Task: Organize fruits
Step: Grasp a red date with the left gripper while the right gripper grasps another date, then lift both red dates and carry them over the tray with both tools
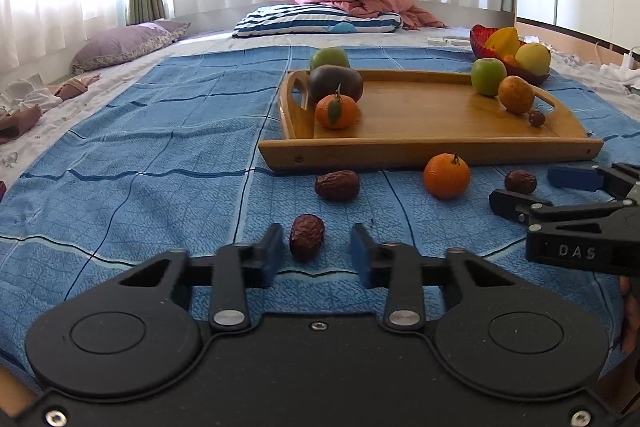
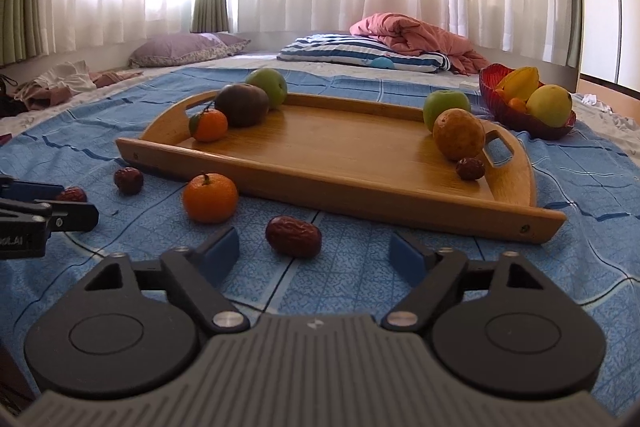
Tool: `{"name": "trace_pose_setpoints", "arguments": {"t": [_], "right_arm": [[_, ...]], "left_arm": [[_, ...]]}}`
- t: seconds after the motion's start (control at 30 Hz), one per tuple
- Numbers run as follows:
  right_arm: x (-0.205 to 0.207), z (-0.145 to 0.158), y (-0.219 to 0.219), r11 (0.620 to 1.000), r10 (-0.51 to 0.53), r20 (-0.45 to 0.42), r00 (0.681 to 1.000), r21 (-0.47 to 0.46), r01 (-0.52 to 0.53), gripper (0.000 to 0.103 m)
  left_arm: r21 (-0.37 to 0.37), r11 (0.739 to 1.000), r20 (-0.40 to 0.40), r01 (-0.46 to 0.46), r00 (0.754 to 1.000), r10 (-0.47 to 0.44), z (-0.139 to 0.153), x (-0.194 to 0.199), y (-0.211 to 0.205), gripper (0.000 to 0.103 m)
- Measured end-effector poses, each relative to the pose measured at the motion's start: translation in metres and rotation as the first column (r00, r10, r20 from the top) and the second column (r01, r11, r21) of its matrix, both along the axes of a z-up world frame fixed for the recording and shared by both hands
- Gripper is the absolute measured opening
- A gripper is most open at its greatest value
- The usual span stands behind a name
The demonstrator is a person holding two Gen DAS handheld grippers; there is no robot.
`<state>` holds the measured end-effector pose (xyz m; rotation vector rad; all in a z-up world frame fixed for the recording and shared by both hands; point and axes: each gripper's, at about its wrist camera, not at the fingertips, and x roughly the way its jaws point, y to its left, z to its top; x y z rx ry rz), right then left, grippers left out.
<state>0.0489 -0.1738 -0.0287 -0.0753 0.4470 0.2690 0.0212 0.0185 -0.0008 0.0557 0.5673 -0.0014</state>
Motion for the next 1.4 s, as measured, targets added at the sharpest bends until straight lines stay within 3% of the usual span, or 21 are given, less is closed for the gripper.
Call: {"name": "trace_pose_setpoints", "arguments": {"t": [0.63, 0.8, 1.4], "right_arm": [[-0.007, 0.010, 0.010, 0.992, -0.055, -0.032, 0.998, 0.109, 0.059, 0.053], [-0.005, 0.010, 0.016, 0.991, -0.082, -0.042, 0.996, 0.099, 0.086, 0.036], [-0.002, 0.025, 0.004, 0.984, -0.133, 0.018, 0.991, 0.123, 0.130, 0.033]], "left_arm": [[-0.007, 1.000, 0.006, 0.005, 1.000, -0.005, 0.007, 0.004, -0.008, 0.018], [-0.008, 1.000, 0.011, 0.021, 1.000, -0.021, 0.009, 0.004, -0.012, 0.018], [-0.061, 0.996, 0.073, 0.065, 0.995, -0.061, 0.037, 0.036, -0.019, 0.017]]}}
